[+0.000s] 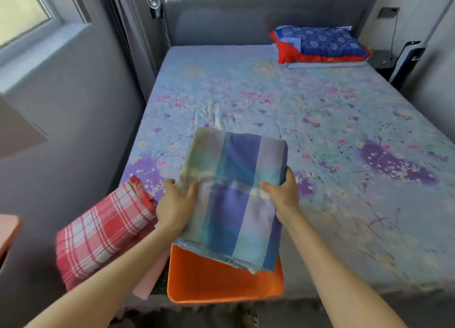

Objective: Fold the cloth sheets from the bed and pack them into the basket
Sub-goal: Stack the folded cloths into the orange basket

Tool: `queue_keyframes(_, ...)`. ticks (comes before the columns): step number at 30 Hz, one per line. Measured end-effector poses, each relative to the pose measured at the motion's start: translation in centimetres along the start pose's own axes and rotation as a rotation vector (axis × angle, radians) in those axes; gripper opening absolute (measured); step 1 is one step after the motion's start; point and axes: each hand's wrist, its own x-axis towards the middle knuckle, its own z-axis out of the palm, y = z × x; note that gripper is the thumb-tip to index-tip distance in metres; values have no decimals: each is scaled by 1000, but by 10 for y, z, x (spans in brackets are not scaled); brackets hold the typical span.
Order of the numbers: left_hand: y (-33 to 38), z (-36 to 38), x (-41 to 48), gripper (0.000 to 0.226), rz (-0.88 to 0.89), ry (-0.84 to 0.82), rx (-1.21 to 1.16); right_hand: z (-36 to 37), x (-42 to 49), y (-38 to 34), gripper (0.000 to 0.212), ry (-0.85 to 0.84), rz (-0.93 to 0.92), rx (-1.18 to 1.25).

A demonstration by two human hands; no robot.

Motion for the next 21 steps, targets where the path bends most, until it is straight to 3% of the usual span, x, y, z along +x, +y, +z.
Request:
queue_keyframes(4, -46, 23, -17, 67, -69, -55, 67, 30, 9, 36, 80, -113, 25, -226)
queue_keyframes(6, -65, 35, -13, 76, -46, -155, 318, 43, 16, 53, 78, -188, -21, -417)
queue_keyframes(8, -78, 41, -9, 76, 88, -214, 658, 50, 20, 70, 74, -254, -65, -703)
queue_keyframes(12, -80, 53, 8, 62, 439, -289, 894, 62, 21, 84, 64, -426, -103, -1141)
queue_keyframes(16, -90, 75, 23, 68, 509, -555, 1042, 72, 23, 98, 61, -604, -98, -1267)
queue_keyframes(21, -100, 116, 32, 87, 437, -832, 1205, 88, 42, 118, 64, -773, -70, -1304)
